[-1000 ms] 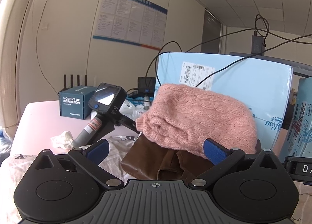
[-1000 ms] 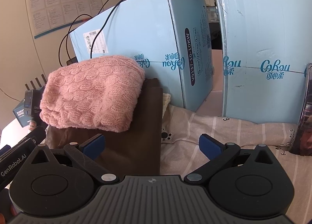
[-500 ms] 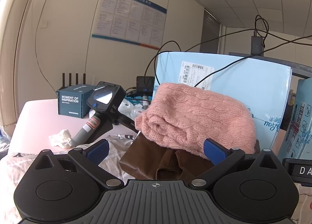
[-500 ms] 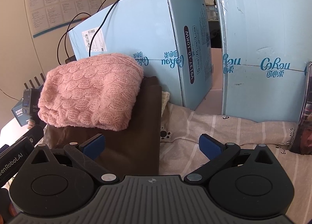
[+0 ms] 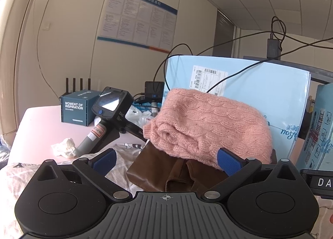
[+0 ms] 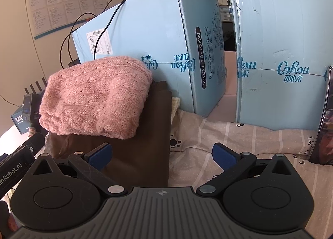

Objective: Fold clothes

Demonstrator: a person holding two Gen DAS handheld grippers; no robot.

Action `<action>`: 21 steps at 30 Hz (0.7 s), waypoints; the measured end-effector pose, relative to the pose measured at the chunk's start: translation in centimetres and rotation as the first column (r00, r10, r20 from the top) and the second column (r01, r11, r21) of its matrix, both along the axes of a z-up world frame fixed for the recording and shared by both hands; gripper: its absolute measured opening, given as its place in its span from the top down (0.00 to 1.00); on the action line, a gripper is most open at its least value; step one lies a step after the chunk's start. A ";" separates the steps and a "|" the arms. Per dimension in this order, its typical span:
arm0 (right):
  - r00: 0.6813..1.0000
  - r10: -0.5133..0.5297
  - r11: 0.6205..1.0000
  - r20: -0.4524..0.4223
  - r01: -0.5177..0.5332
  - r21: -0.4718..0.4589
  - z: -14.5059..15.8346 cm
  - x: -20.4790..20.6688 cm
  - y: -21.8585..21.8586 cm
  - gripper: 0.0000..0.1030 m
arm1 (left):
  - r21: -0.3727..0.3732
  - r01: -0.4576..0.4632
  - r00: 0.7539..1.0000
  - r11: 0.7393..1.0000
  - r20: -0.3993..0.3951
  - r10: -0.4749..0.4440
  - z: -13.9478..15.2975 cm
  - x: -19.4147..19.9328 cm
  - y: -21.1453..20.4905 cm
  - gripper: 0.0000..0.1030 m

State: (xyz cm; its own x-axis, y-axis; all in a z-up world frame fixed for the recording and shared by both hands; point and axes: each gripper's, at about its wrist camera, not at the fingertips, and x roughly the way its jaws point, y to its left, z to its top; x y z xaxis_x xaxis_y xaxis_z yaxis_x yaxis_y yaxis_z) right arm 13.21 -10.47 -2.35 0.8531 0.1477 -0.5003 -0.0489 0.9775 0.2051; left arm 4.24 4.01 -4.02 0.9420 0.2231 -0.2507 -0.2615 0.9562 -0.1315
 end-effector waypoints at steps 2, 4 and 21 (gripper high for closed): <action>1.000 0.001 1.000 -0.002 -0.001 0.002 0.0 0.0 0.0 0.00 | -0.001 0.002 1.000 1.000 -0.001 -0.002 0.0 0.0 0.0 0.00; 1.000 0.000 1.000 -0.001 0.000 0.001 0.0 0.0 0.0 0.00 | 0.000 0.002 1.000 1.000 -0.001 -0.002 0.0 0.0 0.0 0.00; 1.000 0.002 1.000 0.012 -0.002 -0.006 0.1 -0.1 0.1 0.00 | 0.002 -0.006 1.000 1.000 0.000 0.006 0.0 0.0 0.1 0.00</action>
State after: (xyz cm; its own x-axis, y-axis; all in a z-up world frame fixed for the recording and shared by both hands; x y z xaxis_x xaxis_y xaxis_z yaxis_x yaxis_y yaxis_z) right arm 13.09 -10.41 -2.22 0.8589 0.1463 -0.4908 -0.0534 0.9787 0.1983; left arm 4.20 4.07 -4.05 0.9406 0.2289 -0.2507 -0.2669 0.9550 -0.1295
